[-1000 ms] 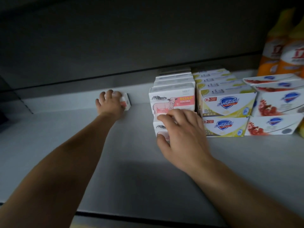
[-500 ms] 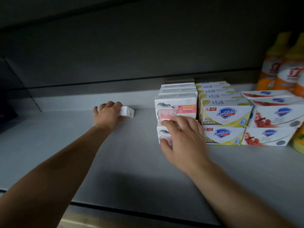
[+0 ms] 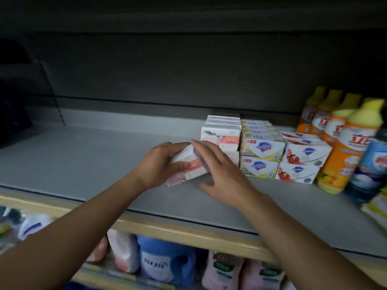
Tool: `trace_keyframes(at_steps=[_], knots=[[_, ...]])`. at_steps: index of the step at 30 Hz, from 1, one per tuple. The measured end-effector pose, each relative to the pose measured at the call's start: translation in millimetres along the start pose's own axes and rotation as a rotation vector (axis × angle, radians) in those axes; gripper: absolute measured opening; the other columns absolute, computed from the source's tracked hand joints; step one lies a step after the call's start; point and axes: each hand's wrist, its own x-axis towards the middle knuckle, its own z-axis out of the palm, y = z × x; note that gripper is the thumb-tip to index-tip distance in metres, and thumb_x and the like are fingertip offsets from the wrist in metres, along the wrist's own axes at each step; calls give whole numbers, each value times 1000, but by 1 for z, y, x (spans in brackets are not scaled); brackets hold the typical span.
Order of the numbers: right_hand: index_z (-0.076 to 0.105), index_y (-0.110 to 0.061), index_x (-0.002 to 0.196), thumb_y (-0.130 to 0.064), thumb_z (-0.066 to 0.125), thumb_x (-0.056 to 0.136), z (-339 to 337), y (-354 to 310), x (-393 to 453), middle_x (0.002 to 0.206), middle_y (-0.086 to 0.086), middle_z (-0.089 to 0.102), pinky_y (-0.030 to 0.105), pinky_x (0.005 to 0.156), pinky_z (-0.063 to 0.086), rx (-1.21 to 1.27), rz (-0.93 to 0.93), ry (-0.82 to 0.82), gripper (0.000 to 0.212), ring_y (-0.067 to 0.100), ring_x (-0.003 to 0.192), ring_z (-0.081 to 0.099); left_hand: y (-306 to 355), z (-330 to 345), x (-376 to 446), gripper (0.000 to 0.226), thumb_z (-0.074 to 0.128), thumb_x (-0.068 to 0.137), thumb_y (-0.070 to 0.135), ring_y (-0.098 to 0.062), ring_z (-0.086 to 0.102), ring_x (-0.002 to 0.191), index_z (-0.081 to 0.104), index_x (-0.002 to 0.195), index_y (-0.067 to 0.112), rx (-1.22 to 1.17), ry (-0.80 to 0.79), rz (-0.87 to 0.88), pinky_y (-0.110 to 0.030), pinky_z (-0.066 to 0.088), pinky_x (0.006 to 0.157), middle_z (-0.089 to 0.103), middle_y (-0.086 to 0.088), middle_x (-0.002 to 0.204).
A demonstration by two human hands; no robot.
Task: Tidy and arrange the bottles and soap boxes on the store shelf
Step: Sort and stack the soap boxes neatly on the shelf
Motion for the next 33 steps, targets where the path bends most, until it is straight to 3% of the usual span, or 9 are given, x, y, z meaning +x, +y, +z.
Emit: trace_keyframes(at_steps=[3, 8, 12, 16, 19, 22, 25, 29, 33], knots=[[20, -34, 151, -9, 70, 77, -6, -6, -20, 156, -10, 19, 42, 103, 45, 44, -53, 51, 93, 21, 138, 37, 25, 5, -11, 45, 67, 78, 38, -8, 59, 85, 65, 122, 28, -108, -24, 35, -21, 45, 78, 66, 4, 96], [39, -33, 137, -23, 83, 70, -14, -10, -51, 139, -15, 43, 25, 94, 44, 153, 13, 93, 80, 10, 121, 50, 40, 14, -27, 32, 74, 85, 22, -2, 61, 75, 67, 115, 27, -280, -81, -69, -24, 52, 77, 69, 7, 95], [47, -47, 121, -35, 83, 61, -8, -19, -77, 107, -27, 62, 7, 80, 45, 505, 285, 145, 71, -10, 101, 57, 43, 22, -45, 25, 69, 84, 2, -12, 64, 79, 69, 105, 15, -787, 83, -270, -23, 51, 74, 68, -5, 93], [52, -51, 113, -68, 64, 63, 1, -20, -80, 100, -15, 66, 21, 79, 51, 726, 526, 234, 55, -3, 86, 64, 41, 38, -60, 42, 64, 75, -2, -27, 66, 94, 63, 117, 5, -1287, 34, -404, -40, 54, 89, 68, -14, 102], [65, -31, 105, -78, 53, 63, -2, -15, -71, 86, 2, 72, 34, 72, 59, 836, 692, 229, 64, 12, 68, 70, 39, 49, -63, 47, 67, 74, 7, -27, 66, 102, 61, 120, 6, -1274, -41, -390, -41, 53, 94, 68, -15, 111], [69, -33, 90, -83, 46, 61, -5, -11, -66, 57, -3, 67, 33, 63, 57, 906, 764, 192, 62, 16, 57, 67, 35, 55, -62, 32, 66, 76, 23, -25, 68, 96, 70, 105, 9, -1212, -19, -377, -37, 58, 84, 71, -14, 103], [68, -52, 85, -86, 39, 67, -2, -13, -71, 59, -5, 68, 24, 50, 49, 885, 723, 148, 48, 12, 52, 62, 32, 57, -61, 31, 66, 74, 36, -23, 71, 88, 74, 88, 10, -1189, 42, -431, -34, 60, 74, 73, -12, 89], [72, -21, 77, -86, 32, 69, 0, -13, -72, 53, 0, 63, 18, 39, 41, 835, 768, 172, 77, 10, 45, 57, 35, 58, -62, 52, 66, 71, 52, -25, 72, 82, 70, 95, 6, -1100, 55, -437, -30, 59, 63, 74, -15, 89], [72, -16, 68, -82, 33, 74, 0, -13, -72, 54, 3, 63, 19, 38, 39, 834, 782, 174, 77, 11, 44, 54, 42, 56, -62, 63, 68, 66, 63, -27, 73, 78, 73, 91, 6, -1048, 76, -493, -28, 58, 60, 74, -16, 89]])
